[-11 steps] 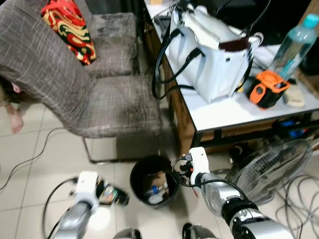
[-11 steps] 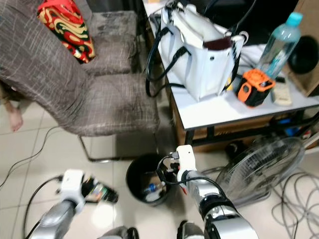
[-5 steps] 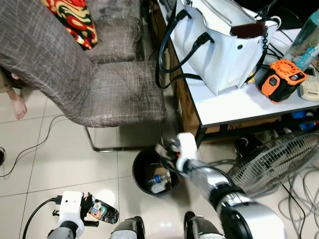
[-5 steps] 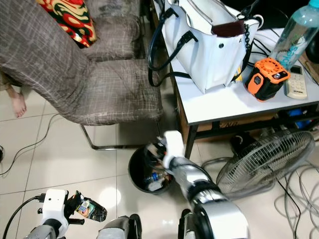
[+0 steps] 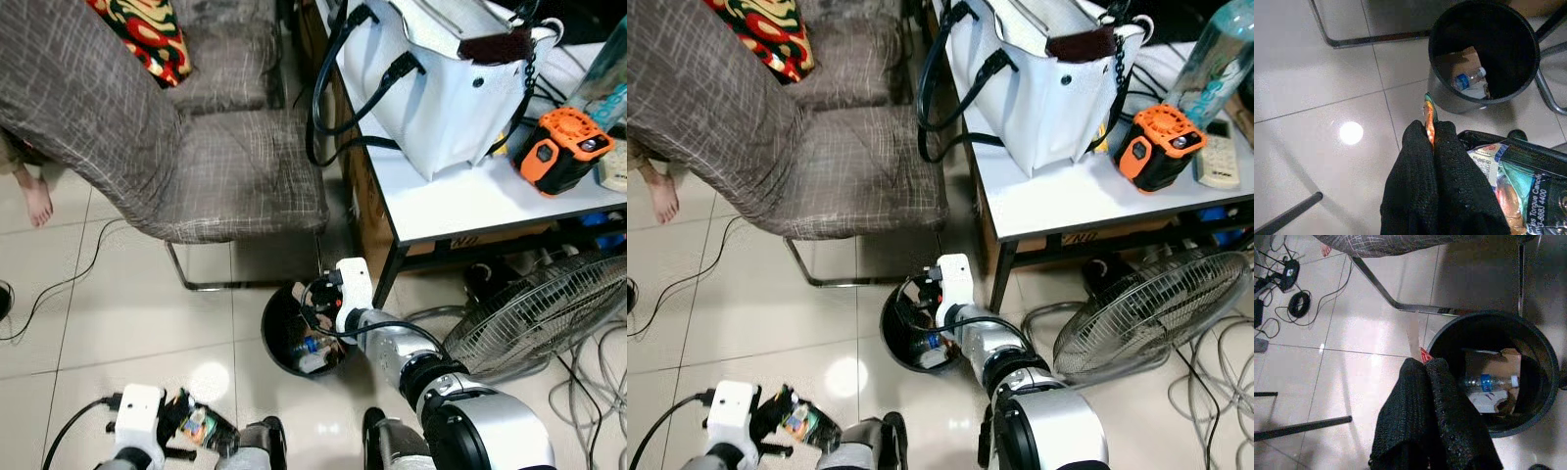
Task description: Picking trash to rubbish bin
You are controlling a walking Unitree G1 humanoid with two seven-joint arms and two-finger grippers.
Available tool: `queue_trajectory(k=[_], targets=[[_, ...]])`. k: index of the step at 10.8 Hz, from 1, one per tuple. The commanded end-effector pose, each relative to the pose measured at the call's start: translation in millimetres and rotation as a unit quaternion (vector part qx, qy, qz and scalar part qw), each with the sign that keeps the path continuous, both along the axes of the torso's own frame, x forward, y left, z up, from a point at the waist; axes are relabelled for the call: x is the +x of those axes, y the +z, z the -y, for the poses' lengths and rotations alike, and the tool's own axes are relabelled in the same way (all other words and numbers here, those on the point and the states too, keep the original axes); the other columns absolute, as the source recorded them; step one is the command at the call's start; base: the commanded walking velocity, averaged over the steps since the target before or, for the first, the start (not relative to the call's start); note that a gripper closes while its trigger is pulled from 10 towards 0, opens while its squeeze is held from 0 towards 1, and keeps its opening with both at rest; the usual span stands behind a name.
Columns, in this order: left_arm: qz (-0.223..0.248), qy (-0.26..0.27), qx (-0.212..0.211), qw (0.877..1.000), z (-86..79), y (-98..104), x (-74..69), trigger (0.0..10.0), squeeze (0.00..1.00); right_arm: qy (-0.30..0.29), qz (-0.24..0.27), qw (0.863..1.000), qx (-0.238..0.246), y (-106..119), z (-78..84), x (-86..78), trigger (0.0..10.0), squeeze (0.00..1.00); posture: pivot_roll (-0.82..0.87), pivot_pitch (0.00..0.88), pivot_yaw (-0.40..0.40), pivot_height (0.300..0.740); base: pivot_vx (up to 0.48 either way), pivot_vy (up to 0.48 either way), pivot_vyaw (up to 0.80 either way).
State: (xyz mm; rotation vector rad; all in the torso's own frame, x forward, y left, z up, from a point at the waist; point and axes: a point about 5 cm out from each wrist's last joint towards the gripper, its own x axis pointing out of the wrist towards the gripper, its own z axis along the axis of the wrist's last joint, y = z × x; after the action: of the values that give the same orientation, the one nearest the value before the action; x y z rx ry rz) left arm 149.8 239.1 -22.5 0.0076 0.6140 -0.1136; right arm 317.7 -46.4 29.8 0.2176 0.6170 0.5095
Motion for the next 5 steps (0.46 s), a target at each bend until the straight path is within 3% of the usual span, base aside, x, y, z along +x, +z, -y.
queue_trajectory(k=[1, 4, 5], targets=[[-0.025, 0.001, 0.001, 1.000, -4.7, -3.4, -13.2, 10.0, 0.00, 0.012, -0.019, 1.000, 0.021, -5.2, -18.0, -10.5, 10.0, 0.00, 0.14, 0.300, 0.087, 0.740, 0.000, 0.000, 0.00], [-0.029, -0.001, 0.001, 1.000, -2.7, 3.0, -18.0, 10.0, 0.00, 0.006, -0.018, 0.999, 0.026, -7.0, -16.6, -11.8, 10.0, 0.00, 0.16, 0.308, 0.089, 0.740, 0.000, 0.000, 0.00], [-0.028, 0.001, 0.004, 1.000, -4.5, 4.9, -18.8, 10.0, 0.00, 0.000, -0.019, 0.999, 0.028, -8.5, -13.2, -11.9, 10.0, 0.90, 0.16, 0.311, 0.087, 0.740, 0.000, 0.000, 0.00]])
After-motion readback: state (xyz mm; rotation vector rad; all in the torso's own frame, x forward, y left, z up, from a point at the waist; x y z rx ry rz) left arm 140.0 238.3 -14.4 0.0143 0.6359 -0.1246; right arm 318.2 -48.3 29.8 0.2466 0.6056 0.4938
